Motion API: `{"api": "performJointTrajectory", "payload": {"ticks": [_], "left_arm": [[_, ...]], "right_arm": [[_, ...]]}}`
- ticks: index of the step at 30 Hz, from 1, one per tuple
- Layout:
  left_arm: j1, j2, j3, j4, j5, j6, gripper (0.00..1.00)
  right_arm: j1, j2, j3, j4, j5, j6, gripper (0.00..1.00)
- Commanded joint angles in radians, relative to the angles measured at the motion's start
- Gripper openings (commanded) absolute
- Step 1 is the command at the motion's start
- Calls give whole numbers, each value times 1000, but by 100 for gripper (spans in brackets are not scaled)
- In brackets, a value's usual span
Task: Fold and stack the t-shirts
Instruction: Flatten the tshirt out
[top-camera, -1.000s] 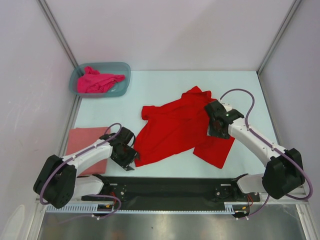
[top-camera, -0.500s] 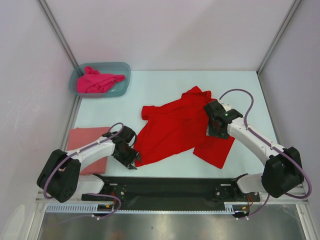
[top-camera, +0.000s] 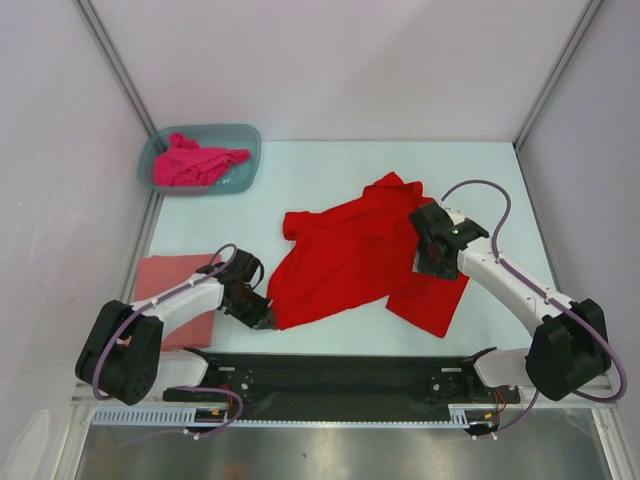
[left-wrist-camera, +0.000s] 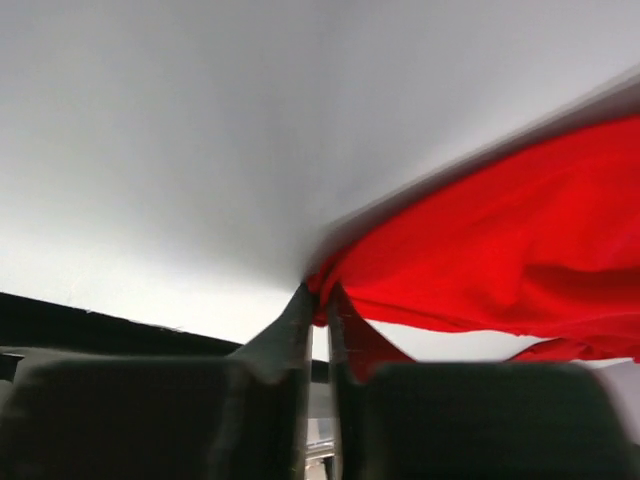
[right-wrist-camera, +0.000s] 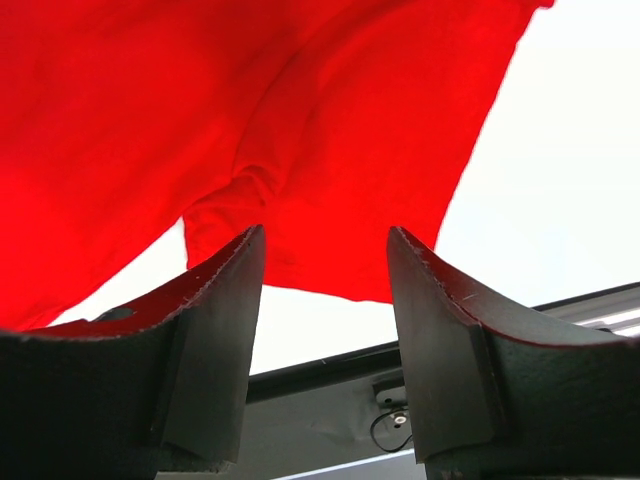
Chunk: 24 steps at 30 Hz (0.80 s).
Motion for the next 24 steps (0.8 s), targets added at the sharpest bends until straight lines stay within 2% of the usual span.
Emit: {"api": "performJointTrajectory", "payload": {"ticks": [1,3,4,8,11,17,24], "left_arm": [[49,50,-5,52,-186,96,3],[57,64,43,20,-242,148,0],[58,65,75,6,-275,220,0],[60,47,256,-90,-452,375,0],[60,9,319,-91,-509,473,0],[63,44,368,-12,-458,651,0],[70,76,391,89,-405,812,0]], "right_arm": [[-4,-28,-33,-11,-31,28,58],[-22,-19,-60,-2,-86,36,59],[-34,-16,-97,9,-106,41,58],[-140,1,-184,104,-189,50,48],[-206,29,-229,130,-217,45,43],[-243,119,-218,241,-202,-4,39],[-226,389,-42,284,-136,-94,39]]}}
